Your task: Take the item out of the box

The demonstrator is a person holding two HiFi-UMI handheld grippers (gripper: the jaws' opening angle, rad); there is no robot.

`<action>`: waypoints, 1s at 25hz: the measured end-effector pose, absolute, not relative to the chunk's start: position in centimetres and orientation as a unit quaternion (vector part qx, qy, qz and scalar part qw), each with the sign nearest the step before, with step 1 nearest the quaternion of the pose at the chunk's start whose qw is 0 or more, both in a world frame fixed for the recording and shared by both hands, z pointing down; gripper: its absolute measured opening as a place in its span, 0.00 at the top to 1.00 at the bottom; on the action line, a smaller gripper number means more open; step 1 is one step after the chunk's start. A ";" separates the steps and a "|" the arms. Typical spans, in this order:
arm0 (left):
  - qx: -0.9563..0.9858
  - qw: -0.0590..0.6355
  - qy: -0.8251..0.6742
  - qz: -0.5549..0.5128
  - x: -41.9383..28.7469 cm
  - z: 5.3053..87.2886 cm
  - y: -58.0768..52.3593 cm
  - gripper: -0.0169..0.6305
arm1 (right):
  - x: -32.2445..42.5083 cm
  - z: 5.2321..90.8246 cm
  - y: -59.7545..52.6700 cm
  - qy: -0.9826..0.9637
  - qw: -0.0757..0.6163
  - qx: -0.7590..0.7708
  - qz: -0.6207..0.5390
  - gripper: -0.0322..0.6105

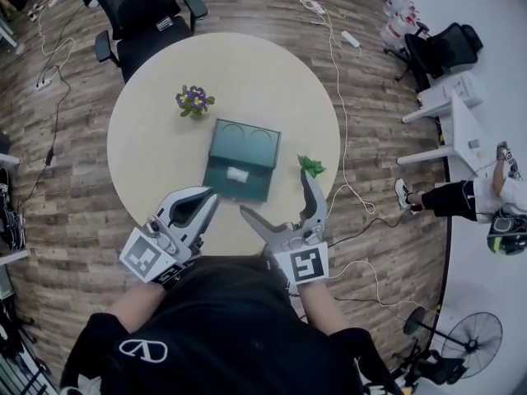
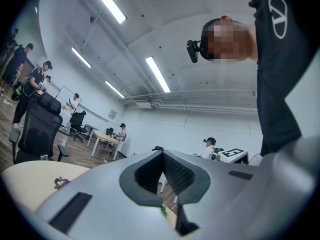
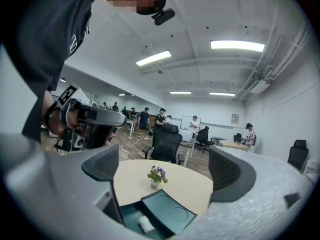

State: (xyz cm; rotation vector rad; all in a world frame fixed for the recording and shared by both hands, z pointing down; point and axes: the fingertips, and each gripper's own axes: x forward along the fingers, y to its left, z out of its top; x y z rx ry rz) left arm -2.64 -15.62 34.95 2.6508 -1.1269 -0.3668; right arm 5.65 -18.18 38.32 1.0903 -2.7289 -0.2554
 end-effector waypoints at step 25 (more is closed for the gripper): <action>0.873 0.163 -0.448 -0.105 -6.5 40.5 -12.2 0.97 | 2.3 60.4 -21.9 -0.882 0.411 0.206 -0.101 0.34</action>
